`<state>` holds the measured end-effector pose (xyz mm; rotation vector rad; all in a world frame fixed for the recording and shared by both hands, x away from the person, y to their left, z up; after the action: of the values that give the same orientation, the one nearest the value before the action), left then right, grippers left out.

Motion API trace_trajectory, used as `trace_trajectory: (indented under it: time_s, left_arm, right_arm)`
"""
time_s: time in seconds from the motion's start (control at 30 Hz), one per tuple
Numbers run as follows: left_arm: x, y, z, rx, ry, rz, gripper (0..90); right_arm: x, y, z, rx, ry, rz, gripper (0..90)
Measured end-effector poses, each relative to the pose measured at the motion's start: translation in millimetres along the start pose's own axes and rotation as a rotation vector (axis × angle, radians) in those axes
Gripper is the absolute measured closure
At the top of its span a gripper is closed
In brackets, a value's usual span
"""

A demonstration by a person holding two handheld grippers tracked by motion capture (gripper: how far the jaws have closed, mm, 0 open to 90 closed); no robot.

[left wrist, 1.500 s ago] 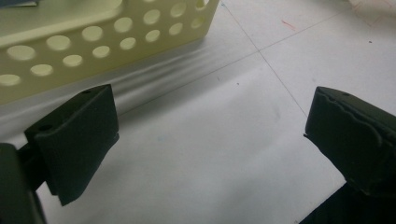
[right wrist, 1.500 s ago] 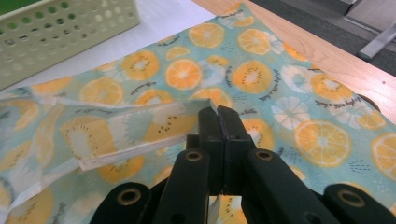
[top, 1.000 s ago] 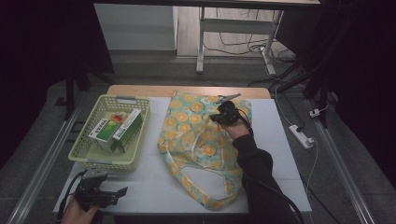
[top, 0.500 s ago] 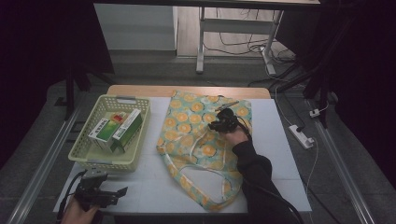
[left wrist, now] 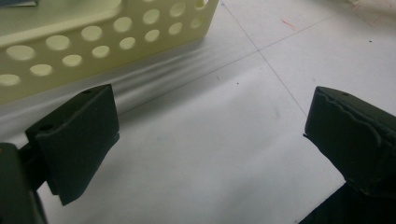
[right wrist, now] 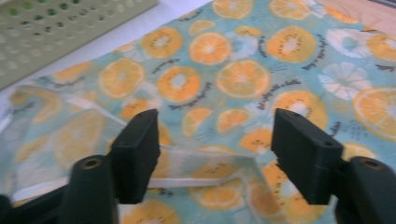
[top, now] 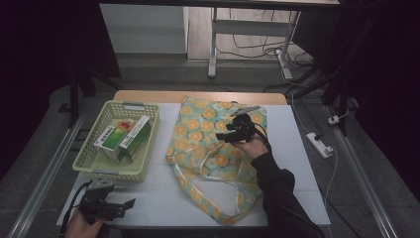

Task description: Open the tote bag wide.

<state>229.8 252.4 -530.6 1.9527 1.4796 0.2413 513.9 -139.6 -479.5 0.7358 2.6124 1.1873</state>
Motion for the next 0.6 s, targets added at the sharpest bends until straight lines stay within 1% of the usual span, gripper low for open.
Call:
trace_trajectory:
  time_s: [0.1,0.23,0.33,0.47,0.53,0.57,0.6]
  left_arm:
    - [0.0,0.0,0.0,0.000,0.000,0.000,3.3]
    - [-0.1,-0.1,-0.1,0.000,0.000,0.001,3.3]
    - [-0.1,-0.1,-0.2,-0.002,-0.001,0.002,3.3]
    - [-0.4,-0.1,0.0,-0.003,0.000,0.003,3.3]
    - [-0.4,-0.1,0.0,-0.002,0.001,0.002,3.3]
    - [-0.3,0.0,-0.1,-0.002,0.000,0.002,3.3]
    - [-0.3,-0.1,-0.2,-0.002,-0.001,0.002,3.3]
  right_arm:
    - [8.0,-0.4,-4.6,-0.003,0.005,-0.008,21.4]
    - [20.5,-1.4,-9.6,0.009,0.012,-0.018,9.5]
    - [32.3,-5.3,-11.7,0.031,0.022,-0.047,4.9]
    - [50.1,-13.5,-13.0,0.058,0.032,-0.084,1.5]
    - [58.5,-16.7,-12.1,0.077,0.057,-0.096,0.0]
    - [63.0,-18.2,-11.7,0.078,0.060,-0.106,0.0]
    - [67.7,-19.9,-11.1,0.079,0.074,-0.110,0.0]
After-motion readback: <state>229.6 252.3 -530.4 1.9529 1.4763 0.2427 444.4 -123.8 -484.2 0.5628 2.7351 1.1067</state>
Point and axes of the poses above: each handheld gripper's, and its own axes: z roughly forward along the jaws, y roughly out of its top, x roughly to its left, the point moved 1 cm from there along z, roughly forward along the jaws, and after that the axes turned 5 degrees about -z, right-handed, at the moved point
